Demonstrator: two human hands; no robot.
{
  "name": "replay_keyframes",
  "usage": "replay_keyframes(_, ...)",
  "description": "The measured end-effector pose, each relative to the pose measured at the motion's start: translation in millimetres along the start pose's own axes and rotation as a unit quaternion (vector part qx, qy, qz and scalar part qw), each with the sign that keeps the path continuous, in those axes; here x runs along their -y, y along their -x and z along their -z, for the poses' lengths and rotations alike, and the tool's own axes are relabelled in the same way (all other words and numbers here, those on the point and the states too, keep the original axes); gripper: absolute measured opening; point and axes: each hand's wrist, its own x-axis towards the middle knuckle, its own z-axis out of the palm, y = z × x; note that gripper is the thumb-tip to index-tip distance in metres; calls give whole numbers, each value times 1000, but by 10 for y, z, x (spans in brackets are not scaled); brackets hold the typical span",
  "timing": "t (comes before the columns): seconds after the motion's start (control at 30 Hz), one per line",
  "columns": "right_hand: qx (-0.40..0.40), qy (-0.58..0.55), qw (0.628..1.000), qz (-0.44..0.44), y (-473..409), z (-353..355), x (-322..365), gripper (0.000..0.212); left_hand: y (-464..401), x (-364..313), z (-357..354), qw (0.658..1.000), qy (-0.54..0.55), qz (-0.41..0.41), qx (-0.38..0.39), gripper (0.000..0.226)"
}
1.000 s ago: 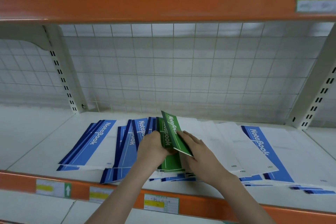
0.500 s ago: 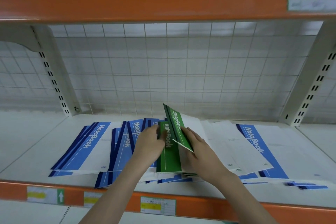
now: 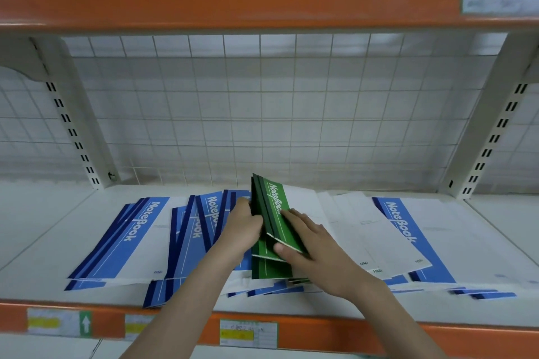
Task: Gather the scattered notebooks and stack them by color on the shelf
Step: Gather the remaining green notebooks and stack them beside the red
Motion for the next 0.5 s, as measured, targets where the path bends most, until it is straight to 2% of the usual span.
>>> replay_keyframes(0.07, 15, 25, 1000, -2, 13, -13, -2, 93, -4, -62, -37, 993, 112, 39, 10, 20)
replay_keyframes(0.1, 6, 33, 999, 2, 11, -17, -12, 91, -4, -84, -54, 986, 157, 53, 5, 16)
replay_keyframes(0.17, -27, 23, 999, 12, -8, -11, -36, 74, 13, -132, -58, 973, 218, 75, -16, 13)
replay_keyframes(0.2, -42, 12, 999, 14, -15, -1, -44, 66, 25, -133, -46, 976, 204, 67, -31, 16)
replay_keyframes(0.23, -53, 3, 999, 12, -21, 9, -50, 62, 29, -107, -17, 991, 127, 22, -46, 19)
replay_keyframes(0.27, -58, -5, 998, 10, -23, 18, -53, 60, 25, -61, 15, 997, -7, -46, -54, 20)
replay_keyframes(0.3, -59, -11, 998, 9, -24, 24, -55, 59, 22, -18, 36, 983, -142, -102, -59, 18)
replay_keyframes(0.33, -57, -13, 998, 8, -25, 25, -53, 59, 13, 27, 45, 962, -227, -137, -60, 13)
replay_keyframes(0.4, -50, -7, 999, 11, -27, 20, -55, 59, 14, 87, 46, 948, -288, -135, -28, 6)
replay_keyframes(0.5, -46, 12, 999, 16, -31, 8, -57, 58, -27, 121, 8, 957, -268, -112, -6, 15)
